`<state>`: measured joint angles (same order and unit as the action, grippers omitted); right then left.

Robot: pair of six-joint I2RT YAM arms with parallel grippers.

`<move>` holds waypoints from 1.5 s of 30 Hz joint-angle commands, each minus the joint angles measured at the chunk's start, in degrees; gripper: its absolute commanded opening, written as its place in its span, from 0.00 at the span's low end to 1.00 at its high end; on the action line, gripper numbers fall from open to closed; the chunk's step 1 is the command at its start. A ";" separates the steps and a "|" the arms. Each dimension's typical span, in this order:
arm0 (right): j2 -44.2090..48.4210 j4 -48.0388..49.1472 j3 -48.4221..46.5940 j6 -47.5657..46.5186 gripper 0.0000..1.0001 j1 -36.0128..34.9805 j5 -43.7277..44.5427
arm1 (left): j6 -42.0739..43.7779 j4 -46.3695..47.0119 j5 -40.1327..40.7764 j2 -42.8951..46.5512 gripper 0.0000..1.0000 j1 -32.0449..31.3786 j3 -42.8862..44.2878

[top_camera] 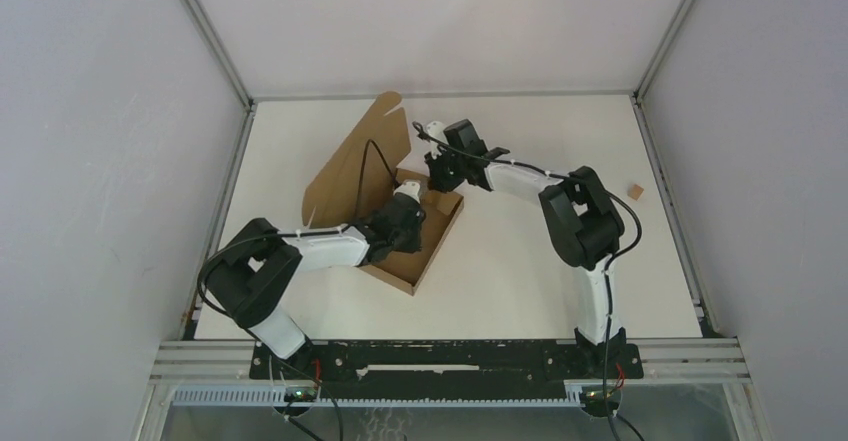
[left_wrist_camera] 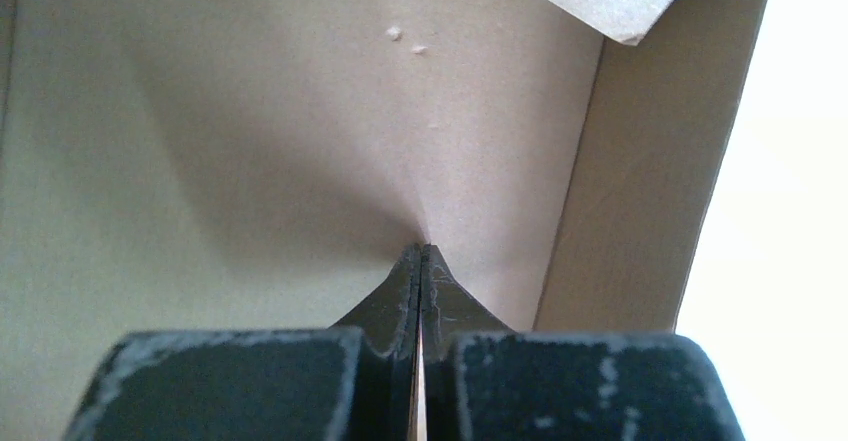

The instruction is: Fold the paper box

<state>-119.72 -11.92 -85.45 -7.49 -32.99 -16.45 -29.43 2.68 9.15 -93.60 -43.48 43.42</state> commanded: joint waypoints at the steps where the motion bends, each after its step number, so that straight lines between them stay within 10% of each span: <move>1: 2.21 -4.84 6.41 2.55 0.10 -1.50 11.23 | 0.93 -0.09 -1.35 2.24 0.00 0.07 -1.98; 14: 13.33 -7.18 17.36 6.22 0.10 -4.11 16.07 | 0.47 -2.21 4.27 6.34 0.00 0.26 -3.23; 20: 14.89 -7.29 17.99 5.82 0.26 -6.37 12.74 | 0.60 -2.26 4.89 5.81 0.00 0.88 -2.97; 28: 16.77 -10.01 19.62 7.79 0.18 -6.82 16.40 | -3.11 -8.10 11.09 10.85 0.00 1.20 -4.23; 45: 25.50 -14.94 27.54 34.13 0.18 -12.27 38.12 | -16.55 -17.33 12.25 15.04 0.00 -2.87 -5.67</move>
<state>-95.59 -21.26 -60.34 18.63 -44.10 12.99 -41.71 -13.45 20.03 -79.18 -44.86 38.17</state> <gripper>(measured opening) 0.251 0.003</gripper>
